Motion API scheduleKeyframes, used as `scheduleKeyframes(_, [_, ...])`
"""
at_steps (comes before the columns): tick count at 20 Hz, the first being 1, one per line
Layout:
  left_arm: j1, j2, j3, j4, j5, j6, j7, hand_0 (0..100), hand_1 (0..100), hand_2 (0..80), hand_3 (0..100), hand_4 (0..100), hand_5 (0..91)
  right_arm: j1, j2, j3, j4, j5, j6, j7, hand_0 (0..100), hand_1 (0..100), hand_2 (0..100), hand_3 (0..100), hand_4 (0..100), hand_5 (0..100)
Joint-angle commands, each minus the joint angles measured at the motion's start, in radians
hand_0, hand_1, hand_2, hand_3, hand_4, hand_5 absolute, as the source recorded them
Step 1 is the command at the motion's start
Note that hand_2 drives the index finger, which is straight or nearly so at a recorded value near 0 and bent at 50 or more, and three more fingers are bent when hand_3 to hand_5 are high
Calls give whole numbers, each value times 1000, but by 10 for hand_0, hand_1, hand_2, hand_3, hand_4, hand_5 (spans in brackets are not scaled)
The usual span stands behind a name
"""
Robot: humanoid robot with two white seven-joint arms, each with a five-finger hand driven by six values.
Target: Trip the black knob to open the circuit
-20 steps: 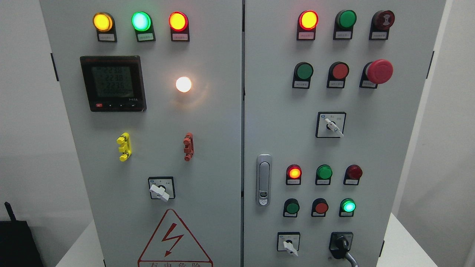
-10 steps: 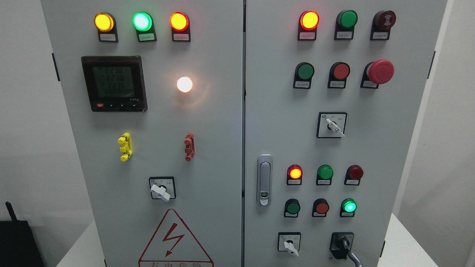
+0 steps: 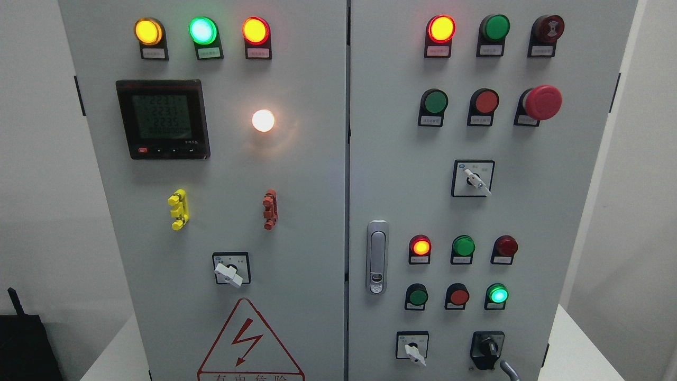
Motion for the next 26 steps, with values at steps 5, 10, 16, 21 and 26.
scheduleKeyframes(5, [0, 0, 0, 0, -23, -1, 0, 120, 389, 0, 0, 0, 0, 61, 7, 0, -58, -25, 0, 1, 0, 0, 0, 1000, 930, 952])
scheduleKeyframes(10, [0, 0, 0, 0, -23, -1, 0, 120, 389, 0, 0, 0, 0, 111, 7, 9, -112, -27, -6, 5, 0, 0, 0, 958, 855, 882])
scheduleKeyframes(16, [0, 0, 0, 0, -23, -1, 0, 120, 389, 0, 0, 0, 0, 179, 10, 11, -155, -27, -14, 12, 0, 0, 0, 601, 481, 545])
scheduleKeyframes(21, [0, 0, 0, 0, -23, 0, 0, 120, 389, 0, 0, 0, 0, 234, 21, 12, -172, -27, -44, 50, 0, 0, 0, 85, 0, 113])
scheduleKeyframes(26, [0, 0, 0, 0, -23, -1, 0, 120, 389, 0, 0, 0, 0, 246, 27, 12, -187, -27, -58, 54, 0, 0, 0, 0, 0, 0])
